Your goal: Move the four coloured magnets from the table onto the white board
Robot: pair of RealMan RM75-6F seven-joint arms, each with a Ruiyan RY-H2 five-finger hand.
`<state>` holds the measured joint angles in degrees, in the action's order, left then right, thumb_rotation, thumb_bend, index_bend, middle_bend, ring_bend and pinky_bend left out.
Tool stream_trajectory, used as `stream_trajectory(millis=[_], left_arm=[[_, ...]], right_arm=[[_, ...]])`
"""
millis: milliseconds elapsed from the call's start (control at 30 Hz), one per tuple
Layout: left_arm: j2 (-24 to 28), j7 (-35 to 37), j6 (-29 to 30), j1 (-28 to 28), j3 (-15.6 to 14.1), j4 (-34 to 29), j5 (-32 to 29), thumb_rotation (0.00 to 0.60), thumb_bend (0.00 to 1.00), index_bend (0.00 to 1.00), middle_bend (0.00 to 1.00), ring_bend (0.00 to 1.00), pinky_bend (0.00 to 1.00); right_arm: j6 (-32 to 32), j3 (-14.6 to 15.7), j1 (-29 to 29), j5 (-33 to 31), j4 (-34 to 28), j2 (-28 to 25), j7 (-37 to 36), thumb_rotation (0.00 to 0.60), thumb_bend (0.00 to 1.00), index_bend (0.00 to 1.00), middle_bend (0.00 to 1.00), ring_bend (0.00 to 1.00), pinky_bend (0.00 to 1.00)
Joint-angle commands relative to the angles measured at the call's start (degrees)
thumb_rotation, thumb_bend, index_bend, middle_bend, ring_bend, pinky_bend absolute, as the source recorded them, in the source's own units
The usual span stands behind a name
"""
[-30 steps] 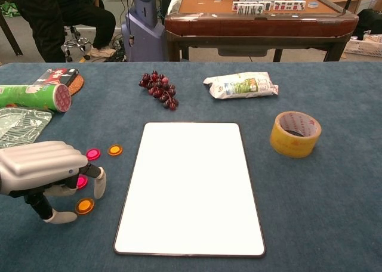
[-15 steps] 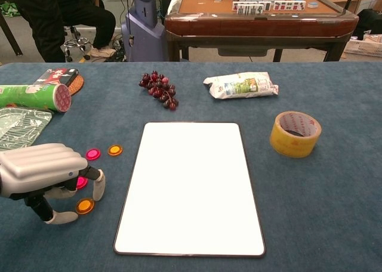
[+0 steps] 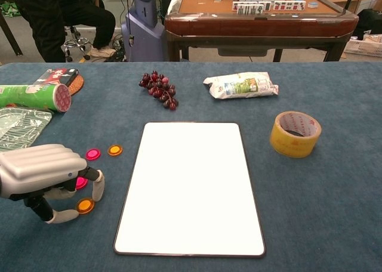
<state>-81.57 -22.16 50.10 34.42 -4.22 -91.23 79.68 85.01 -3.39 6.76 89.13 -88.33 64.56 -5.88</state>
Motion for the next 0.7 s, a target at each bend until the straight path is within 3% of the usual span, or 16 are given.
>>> stream_trajectory(millis=[33,700], left_arm=[[0.1,0.0,0.0,0.0,0.0,-0.1,-0.1,0.600,0.39,0.52,1.00,1.00,1.00],[0.3,-1.2,0.9,0.5,0.7,-1.9,-0.3,0.600,0.40,0.53,1.00,1.00,1.00]], right_arm=[[0.0,0.0,0.0,0.0,0.0,0.0,0.0,0.600,0.16,0.39,0.33,0.31,0.44],[0.4,0.0,-0.1,0.2,-0.1,-0.2,-0.4,0.600,0.16,0.39,0.33,0.31,0.44]])
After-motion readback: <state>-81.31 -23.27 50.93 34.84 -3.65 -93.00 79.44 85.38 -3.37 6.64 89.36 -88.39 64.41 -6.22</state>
